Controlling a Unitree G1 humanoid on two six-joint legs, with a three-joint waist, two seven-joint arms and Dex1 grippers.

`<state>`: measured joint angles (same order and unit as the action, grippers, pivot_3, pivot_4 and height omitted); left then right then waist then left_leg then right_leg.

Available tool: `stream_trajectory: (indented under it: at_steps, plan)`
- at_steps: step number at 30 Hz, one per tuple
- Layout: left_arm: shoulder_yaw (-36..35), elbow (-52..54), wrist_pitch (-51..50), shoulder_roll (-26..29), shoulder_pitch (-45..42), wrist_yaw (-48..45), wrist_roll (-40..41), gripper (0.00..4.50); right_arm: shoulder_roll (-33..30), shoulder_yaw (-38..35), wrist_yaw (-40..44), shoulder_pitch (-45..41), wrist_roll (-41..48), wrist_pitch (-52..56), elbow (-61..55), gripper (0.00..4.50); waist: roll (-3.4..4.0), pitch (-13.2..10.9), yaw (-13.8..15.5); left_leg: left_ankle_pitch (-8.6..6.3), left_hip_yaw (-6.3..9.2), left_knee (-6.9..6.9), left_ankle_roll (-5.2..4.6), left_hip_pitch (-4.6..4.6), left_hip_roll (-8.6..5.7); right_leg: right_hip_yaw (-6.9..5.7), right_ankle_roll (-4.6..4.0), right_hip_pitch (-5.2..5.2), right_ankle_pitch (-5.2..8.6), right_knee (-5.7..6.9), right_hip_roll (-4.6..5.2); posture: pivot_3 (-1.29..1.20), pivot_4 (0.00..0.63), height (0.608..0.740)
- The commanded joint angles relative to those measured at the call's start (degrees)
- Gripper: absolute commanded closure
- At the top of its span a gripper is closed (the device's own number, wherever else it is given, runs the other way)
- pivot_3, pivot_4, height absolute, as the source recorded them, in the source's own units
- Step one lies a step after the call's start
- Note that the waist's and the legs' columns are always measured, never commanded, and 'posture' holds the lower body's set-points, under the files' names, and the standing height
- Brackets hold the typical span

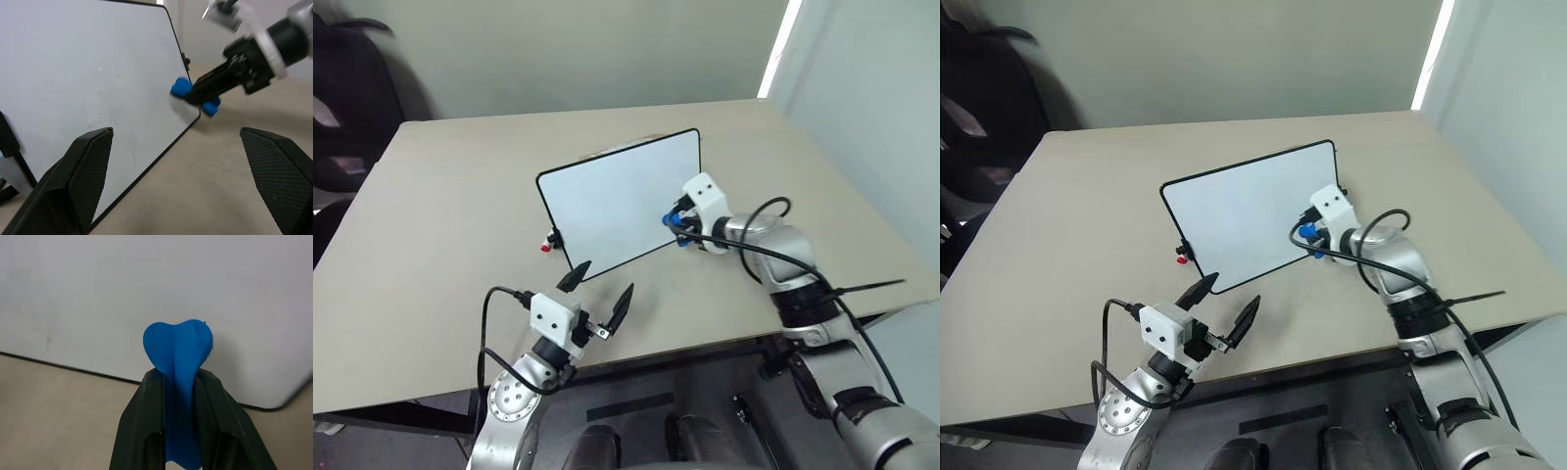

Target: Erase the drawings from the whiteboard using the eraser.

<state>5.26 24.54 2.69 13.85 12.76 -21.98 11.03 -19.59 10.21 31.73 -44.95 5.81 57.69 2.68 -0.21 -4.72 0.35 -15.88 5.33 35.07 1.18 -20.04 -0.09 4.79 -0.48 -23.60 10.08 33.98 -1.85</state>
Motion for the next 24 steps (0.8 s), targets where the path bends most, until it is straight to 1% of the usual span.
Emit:
stream_trajectory:
  at_steps: [1,6,7,10,13,17,19,21,24]
  plan:
    - [0.49,0.35,1.14,-0.32,-0.45,-0.24,-0.31,0.00,-3.80,-3.81,-0.14,2.15,1.34,3.62,-6.52,3.79,0.03,0.06,0.05,0.01,0.00,0.00,-0.02,0.05,0.00,0.00,0.04,0.06,0.03,-0.01,0.00,0.00,0.150,0.739]
    - [1.54,-0.23,1.33,-0.63,-0.62,-0.38,-0.97,0.00,-9.59,-9.20,-0.56,6.33,2.43,7.69,-7.15,3.79,0.08,0.10,0.26,-0.09,0.00,0.00,-0.26,0.09,-0.01,0.03,0.64,0.42,0.55,-0.11,0.02,0.00,0.150,0.739]
    - [1.60,-0.29,1.33,-0.64,-0.65,-0.42,-0.98,0.00,-10.32,-9.62,-0.47,7.16,2.53,7.24,-6.86,3.79,0.08,0.10,0.30,-0.09,-0.01,-0.01,-0.29,0.09,-0.02,0.05,0.91,0.44,0.72,-0.11,0.02,0.00,0.150,0.739]
    - [1.93,-0.58,1.26,-0.62,-0.70,-0.74,-1.03,0.00,-11.83,-9.40,-0.58,9.86,2.22,5.88,-5.35,3.79,0.10,0.11,0.29,-0.08,0.00,-0.02,-0.34,0.14,-0.01,0.05,0.98,0.49,0.76,-0.08,0.02,0.00,0.150,0.739]
    - [2.11,-0.91,1.33,-0.65,-0.89,-0.87,-1.21,0.00,-11.77,-9.69,-0.89,10.75,2.38,5.30,-3.89,3.06,0.13,0.07,0.08,-0.07,0.00,-0.03,-0.34,0.22,-0.01,0.05,1.01,0.53,0.78,-0.04,0.01,0.00,0.150,0.739]
    - [1.94,-0.93,1.47,-0.47,-0.91,-0.90,-1.28,0.00,-12.29,-10.98,-1.50,11.61,2.50,5.30,-4.22,1.72,0.21,0.01,0.05,-0.04,0.00,-0.02,-0.40,0.19,-0.01,0.05,1.03,0.51,0.79,-0.06,0.00,0.00,0.150,0.739]
    - [1.74,-1.05,1.49,-0.36,-0.94,-1.03,-1.10,0.00,-13.12,-12.01,-1.30,12.54,2.82,4.60,-6.33,1.10,0.23,-0.03,0.10,-0.03,0.00,-0.01,-0.41,0.16,-0.02,0.05,1.03,0.51,0.80,-0.06,0.00,0.00,0.150,0.739]
    - [1.43,-1.24,1.58,-0.33,-0.83,-1.17,-0.69,0.00,-14.47,-13.71,-0.33,15.10,3.67,2.87,-10.45,1.10,0.26,-0.06,0.24,0.00,0.00,0.01,-0.45,0.11,-0.02,0.05,1.03,0.51,0.80,-0.08,0.01,0.00,0.150,0.739]
    - [1.15,-0.82,1.55,-0.22,-0.92,-1.33,-0.53,0.00,-15.81,-17.65,1.99,21.28,6.61,-1.10,-18.51,1.10,0.31,-0.06,0.56,0.03,0.01,0.04,-0.44,0.13,-0.03,0.06,1.04,0.52,0.81,-0.08,0.01,0.00,0.150,0.739]
